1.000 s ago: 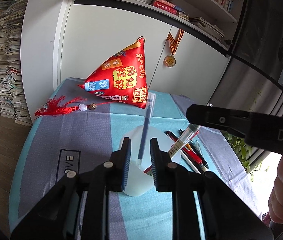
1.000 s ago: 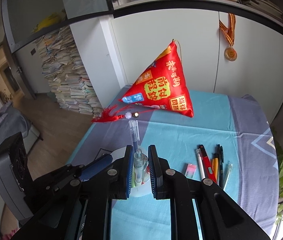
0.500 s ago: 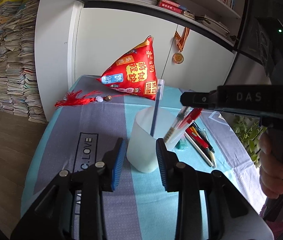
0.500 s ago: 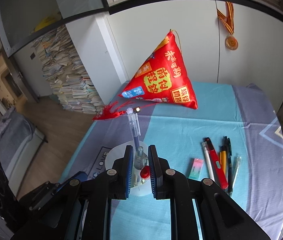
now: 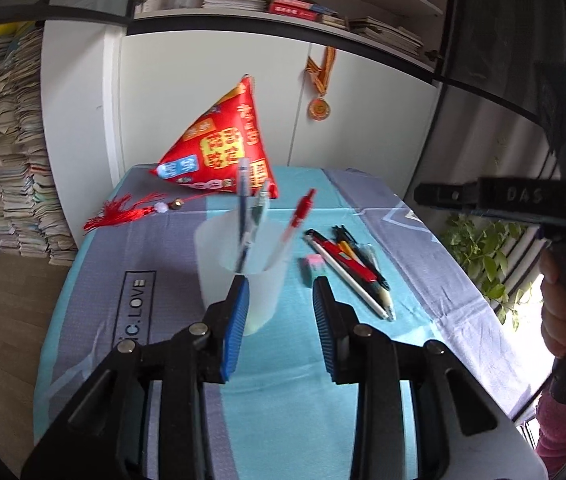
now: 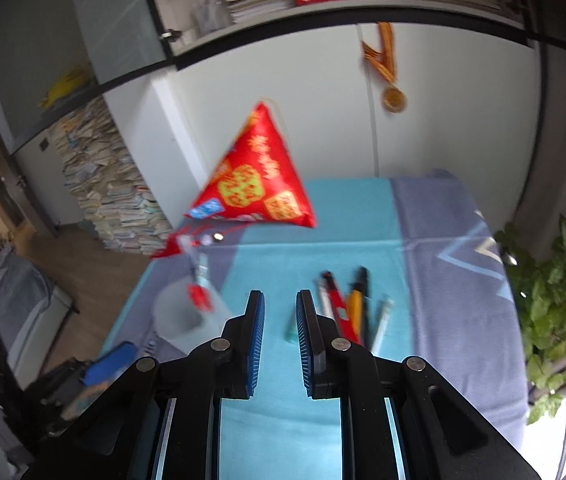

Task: Organize stationery
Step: 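Open both grippers and move them back over the remaining pens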

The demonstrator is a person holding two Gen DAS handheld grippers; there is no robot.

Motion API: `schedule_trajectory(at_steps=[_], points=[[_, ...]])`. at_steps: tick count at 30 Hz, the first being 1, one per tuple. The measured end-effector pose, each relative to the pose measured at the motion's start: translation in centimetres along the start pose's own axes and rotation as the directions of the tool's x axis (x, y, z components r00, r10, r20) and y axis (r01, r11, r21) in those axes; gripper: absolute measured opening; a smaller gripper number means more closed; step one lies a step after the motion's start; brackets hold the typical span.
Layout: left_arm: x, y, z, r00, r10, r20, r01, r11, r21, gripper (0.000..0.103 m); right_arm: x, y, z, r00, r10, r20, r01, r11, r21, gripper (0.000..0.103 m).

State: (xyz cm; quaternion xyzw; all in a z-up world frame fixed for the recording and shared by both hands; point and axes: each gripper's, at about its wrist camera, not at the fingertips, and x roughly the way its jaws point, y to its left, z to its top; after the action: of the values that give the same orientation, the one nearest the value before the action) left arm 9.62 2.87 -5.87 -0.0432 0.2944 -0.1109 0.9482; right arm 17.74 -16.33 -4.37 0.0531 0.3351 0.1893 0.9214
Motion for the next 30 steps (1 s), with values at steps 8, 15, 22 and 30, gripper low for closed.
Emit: schedule_trajectory(at_steps=[8, 15, 22, 30], points=[[2.2, -4.2, -0.4, 0.998, -0.040, -0.058, 0.044, 0.996, 0.077, 0.031, 1.1, -5.9, -2.8, 0.993, -0.084, -0.089, 0.090, 0.993, 0.071, 0.016], [6.3, -6.4, -0.6, 0.986, -0.061, -0.153, 0.073, 0.995, 0.074, 0.031, 2.9, -7.5, -4.4, 0.982, -0.125, -0.143, 0.132, 0.990, 0.039, 0.016], [10.3, -8.0, -0.7, 0.974, -0.058, -0.219, 0.079, 0.993, 0.085, 0.030, 5.8, -8.8, -5.7, 0.978, -0.062, -0.198, 0.075, 0.996, 0.057, 0.016], [14.5, -8.5, -0.2, 0.953, -0.009, -0.302, 0.024, 0.999, 0.047, 0.029, 6.4, -11.0, -5.9, 0.988, -0.006, -0.156, 0.028, 0.990, 0.138, 0.016]])
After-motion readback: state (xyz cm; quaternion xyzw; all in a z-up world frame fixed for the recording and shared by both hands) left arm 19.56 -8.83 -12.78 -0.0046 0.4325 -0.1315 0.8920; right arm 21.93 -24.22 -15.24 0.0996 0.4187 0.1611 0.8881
